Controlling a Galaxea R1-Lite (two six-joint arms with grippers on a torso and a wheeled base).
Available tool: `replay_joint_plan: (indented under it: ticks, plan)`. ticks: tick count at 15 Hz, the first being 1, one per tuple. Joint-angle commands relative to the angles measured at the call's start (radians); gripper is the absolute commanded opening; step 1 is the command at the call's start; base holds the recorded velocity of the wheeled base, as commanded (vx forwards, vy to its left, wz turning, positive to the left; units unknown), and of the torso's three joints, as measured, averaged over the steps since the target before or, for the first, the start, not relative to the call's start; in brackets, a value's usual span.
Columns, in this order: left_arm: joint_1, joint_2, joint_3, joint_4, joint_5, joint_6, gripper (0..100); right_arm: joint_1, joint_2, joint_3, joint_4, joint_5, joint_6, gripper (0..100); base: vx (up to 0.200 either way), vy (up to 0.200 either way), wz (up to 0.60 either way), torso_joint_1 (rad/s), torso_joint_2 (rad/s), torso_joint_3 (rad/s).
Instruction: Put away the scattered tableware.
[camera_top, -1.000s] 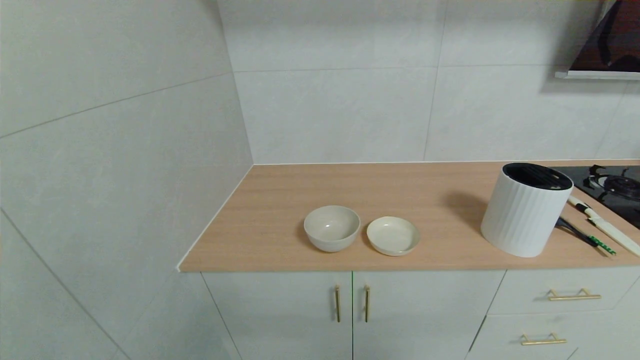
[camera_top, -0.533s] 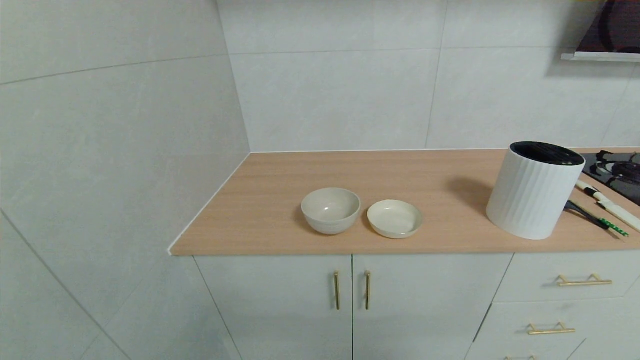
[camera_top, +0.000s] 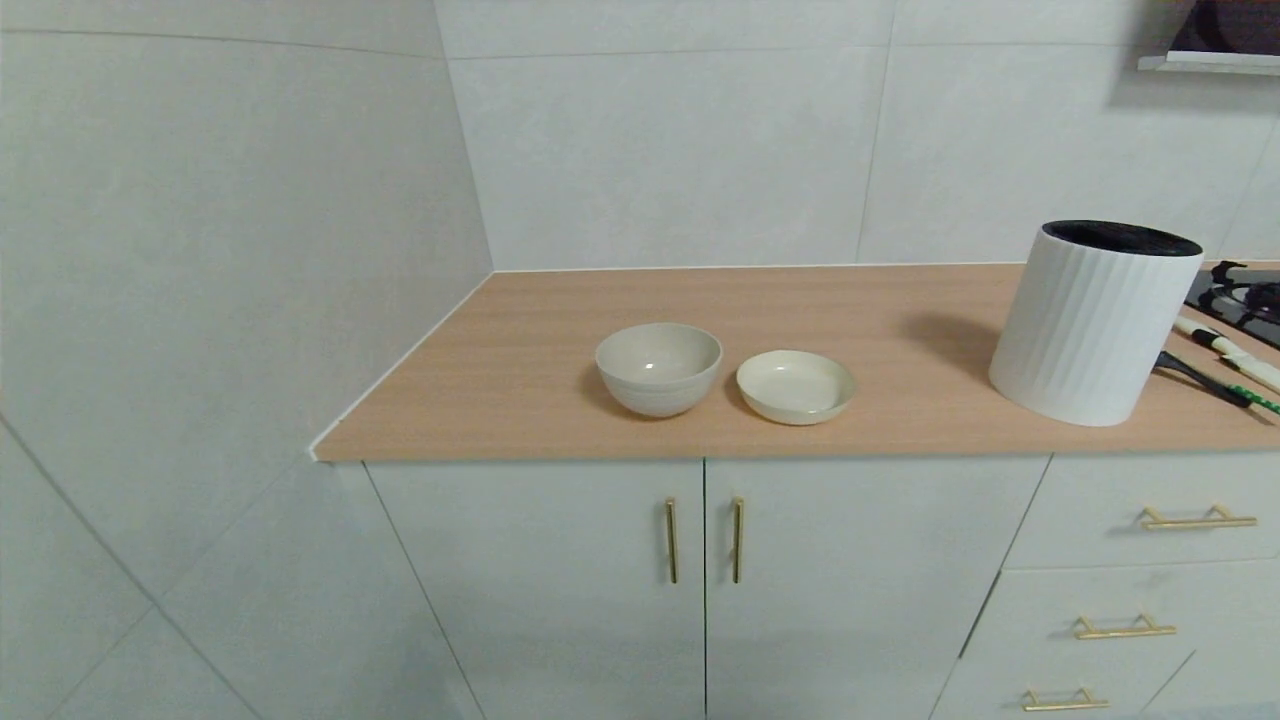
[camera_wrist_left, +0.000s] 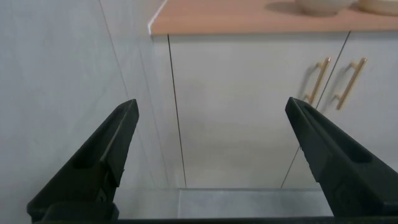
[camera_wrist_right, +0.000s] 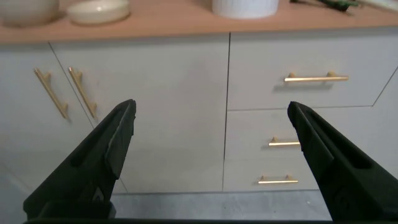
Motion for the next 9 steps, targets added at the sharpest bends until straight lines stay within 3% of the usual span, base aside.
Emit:
replay_joint_plan:
  ticks: [1, 9]
  plan:
    - [0.0, 0.0, 0.0, 0.0, 0.0, 0.0, 100, 0.0, 0.001, 0.0, 0.0, 0.0, 0.0, 100, 0.0, 0.0, 0.0, -0.207, 0.49, 0.286]
    - [0.0, 0.0, 0.0, 0.0, 0.0, 0.0, 100, 0.0, 0.001, 0.0, 0.0, 0.0, -0.002, 100, 0.0, 0.0, 0.0, -0.194, 0.48, 0.286]
